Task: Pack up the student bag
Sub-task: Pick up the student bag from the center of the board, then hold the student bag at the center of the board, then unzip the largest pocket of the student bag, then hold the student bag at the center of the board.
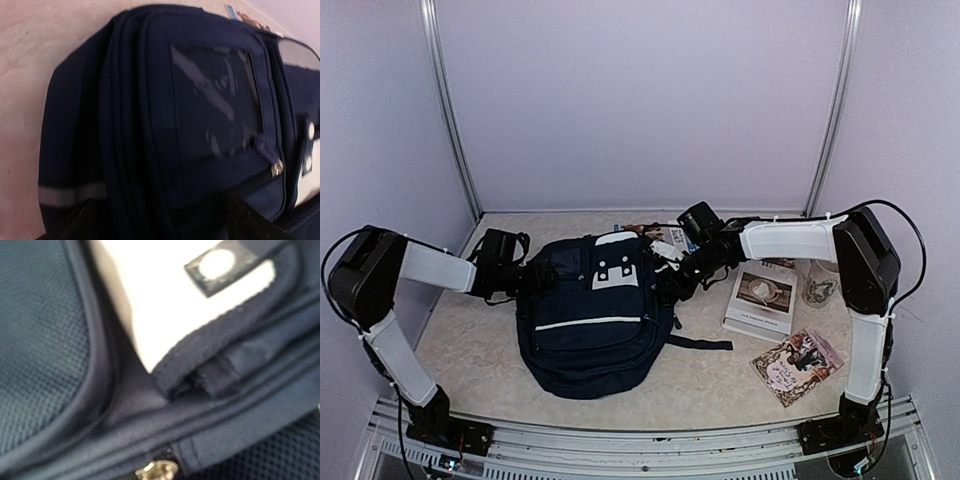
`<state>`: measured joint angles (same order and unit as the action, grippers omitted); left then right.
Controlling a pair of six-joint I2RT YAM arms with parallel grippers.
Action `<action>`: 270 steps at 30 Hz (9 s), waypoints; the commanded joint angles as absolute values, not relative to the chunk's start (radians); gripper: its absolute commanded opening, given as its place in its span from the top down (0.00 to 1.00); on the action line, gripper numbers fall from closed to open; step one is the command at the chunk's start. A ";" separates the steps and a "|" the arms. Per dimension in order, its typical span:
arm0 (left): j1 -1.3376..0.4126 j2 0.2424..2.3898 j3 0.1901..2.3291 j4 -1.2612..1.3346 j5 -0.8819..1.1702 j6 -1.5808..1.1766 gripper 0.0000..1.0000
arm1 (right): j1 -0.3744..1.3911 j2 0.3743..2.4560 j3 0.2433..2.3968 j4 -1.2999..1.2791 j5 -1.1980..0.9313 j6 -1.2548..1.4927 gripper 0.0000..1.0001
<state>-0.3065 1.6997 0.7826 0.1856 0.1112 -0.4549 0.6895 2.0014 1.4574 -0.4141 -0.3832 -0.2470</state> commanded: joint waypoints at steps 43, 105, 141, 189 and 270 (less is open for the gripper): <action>-0.812 1.415 1.289 -0.296 -0.083 0.926 0.01 | 0.815 1.549 1.529 -0.213 -0.396 -1.228 1.00; -0.538 2.005 1.772 -0.210 0.817 -0.040 0.18 | 0.828 1.499 1.387 -0.055 -0.326 -1.158 1.00; -1.020 1.144 1.185 -0.216 -0.321 0.752 0.04 | 0.788 1.701 1.813 -0.103 -0.628 -1.279 1.00; -0.793 1.290 1.412 -0.815 0.412 0.850 0.05 | 0.931 1.620 1.655 -0.187 -0.521 -1.403 1.00; -1.011 1.237 1.366 -0.214 0.068 0.363 0.32 | 0.810 1.489 1.492 0.198 -0.492 -1.210 1.00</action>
